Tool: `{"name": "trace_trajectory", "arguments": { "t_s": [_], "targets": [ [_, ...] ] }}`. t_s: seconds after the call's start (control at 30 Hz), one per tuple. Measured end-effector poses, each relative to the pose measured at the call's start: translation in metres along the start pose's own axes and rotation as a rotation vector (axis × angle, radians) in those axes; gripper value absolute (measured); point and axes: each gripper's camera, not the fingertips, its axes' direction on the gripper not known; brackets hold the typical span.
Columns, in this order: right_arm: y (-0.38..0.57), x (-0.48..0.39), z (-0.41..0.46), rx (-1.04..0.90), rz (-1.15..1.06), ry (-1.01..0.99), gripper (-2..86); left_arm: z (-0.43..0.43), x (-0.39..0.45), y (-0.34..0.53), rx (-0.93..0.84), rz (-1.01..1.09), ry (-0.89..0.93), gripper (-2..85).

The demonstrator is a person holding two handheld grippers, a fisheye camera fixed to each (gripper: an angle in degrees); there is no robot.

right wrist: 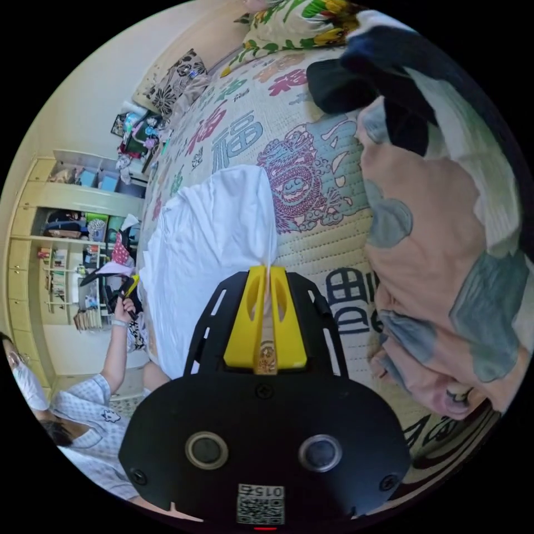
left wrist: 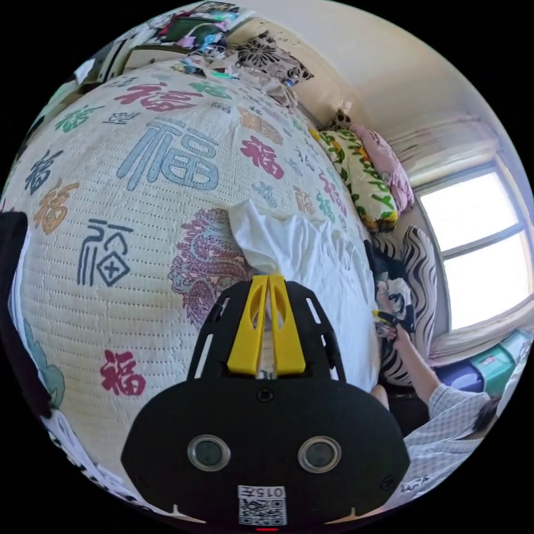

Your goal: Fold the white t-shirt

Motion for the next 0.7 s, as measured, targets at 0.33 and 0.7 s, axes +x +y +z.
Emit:
{"name": "trace_trajectory", "arguments": {
  "t_s": [0.33,0.7],
  "targets": [
    [0.013,0.009,0.017,0.022,0.076,-0.06,0.3,0.043,-0.017,0.032,-0.016,0.08,-0.035,5.1],
    [0.053,0.01,0.011,0.085,0.17,0.051,-0.3,0.052,-0.061,0.101,0.067,-0.169,-0.218,1.4]
  ]
}}
